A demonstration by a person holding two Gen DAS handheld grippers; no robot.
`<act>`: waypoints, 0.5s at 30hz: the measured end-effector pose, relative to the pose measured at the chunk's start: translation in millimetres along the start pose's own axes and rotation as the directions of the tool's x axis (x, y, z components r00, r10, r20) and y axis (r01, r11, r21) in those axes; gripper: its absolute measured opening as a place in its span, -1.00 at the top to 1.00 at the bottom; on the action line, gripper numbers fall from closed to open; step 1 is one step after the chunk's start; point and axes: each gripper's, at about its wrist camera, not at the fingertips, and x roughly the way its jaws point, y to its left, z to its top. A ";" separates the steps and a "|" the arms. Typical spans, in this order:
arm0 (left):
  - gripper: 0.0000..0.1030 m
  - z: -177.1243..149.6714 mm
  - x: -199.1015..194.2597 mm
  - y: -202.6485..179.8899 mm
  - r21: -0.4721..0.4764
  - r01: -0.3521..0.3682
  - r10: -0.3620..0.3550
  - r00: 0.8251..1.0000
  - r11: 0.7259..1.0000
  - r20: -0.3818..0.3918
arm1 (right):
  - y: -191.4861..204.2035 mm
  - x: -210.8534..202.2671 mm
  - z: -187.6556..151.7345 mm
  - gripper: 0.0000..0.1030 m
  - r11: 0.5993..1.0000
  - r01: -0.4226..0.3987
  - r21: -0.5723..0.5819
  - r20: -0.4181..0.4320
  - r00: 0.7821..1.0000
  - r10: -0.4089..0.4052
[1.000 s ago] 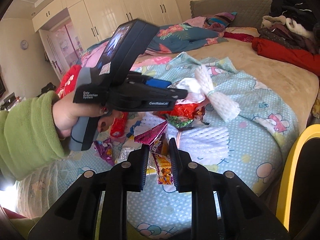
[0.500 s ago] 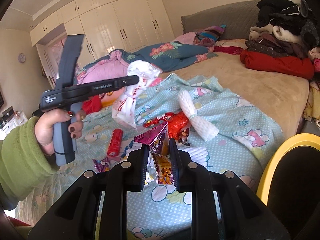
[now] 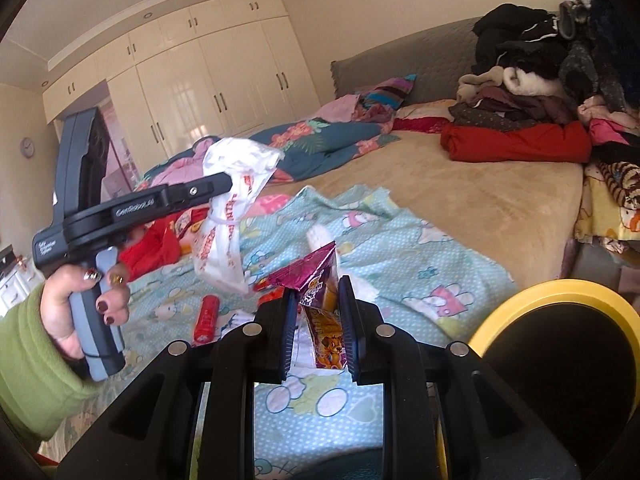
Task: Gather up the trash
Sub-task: 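Carry the bag and wrapper in both tools over the yellow-rimmed bin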
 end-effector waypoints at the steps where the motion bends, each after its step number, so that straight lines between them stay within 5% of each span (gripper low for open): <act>1: 0.57 0.3 0.4 -6.8 -0.001 0.012 -0.012 1.000 1.000 0.002 | -3.5 -3.0 1.1 0.61 1.000 0.008 0.006 0.007 1.000 -0.008; 15: 0.57 -8.1 8.9 -68.0 0.039 0.127 -0.127 0.992 0.991 -0.004 | -60.3 -48.1 8.0 0.61 0.987 0.130 0.097 0.081 0.987 -0.138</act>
